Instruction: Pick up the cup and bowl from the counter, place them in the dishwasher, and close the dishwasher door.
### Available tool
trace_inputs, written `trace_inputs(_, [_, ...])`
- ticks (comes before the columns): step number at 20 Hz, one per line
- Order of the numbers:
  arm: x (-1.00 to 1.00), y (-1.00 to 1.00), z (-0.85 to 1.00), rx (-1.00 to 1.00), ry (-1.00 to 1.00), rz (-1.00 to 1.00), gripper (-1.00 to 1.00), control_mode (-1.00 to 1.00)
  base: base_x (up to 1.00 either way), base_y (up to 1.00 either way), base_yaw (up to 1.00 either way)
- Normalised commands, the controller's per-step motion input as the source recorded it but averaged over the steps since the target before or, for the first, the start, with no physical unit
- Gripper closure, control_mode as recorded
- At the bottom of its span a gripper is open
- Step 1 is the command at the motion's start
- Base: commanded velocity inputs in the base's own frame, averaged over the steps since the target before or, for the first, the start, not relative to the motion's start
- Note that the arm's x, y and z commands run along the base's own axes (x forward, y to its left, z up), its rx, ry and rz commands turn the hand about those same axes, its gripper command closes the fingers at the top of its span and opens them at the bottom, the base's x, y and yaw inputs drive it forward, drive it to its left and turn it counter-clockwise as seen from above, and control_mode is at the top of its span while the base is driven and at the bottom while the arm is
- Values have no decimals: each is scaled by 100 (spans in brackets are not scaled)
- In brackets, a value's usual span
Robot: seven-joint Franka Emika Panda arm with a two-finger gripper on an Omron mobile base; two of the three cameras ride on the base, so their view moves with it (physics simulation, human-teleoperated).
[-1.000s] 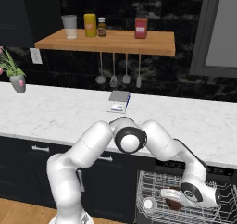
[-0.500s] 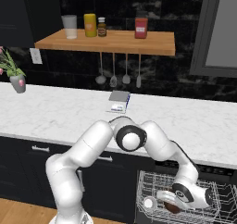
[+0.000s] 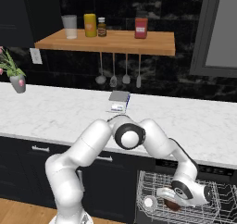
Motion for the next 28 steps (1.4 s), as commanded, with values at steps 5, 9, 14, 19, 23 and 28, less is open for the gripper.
trace_inputs(5, [-2,0,29,0,-7,0,-100,-100,0,0,0])
trace_inputs(9, [-34,-2,76,6,-21,-1,-100,-100,0,0,0])
trace_inputs(14, [-69,-4,91,4,-18,-3,-100,-100,0,0,0])
trace_inputs(19, [-40,0,81,-8,-7,0,-100,-100,0,0,0])
trace_inputs(23, [-12,19,42,-30,-11,1,-100,-100,0,0,0])
trace_inputs(28, [4,3,51,0,0,0,-100,-100,0,0,0])
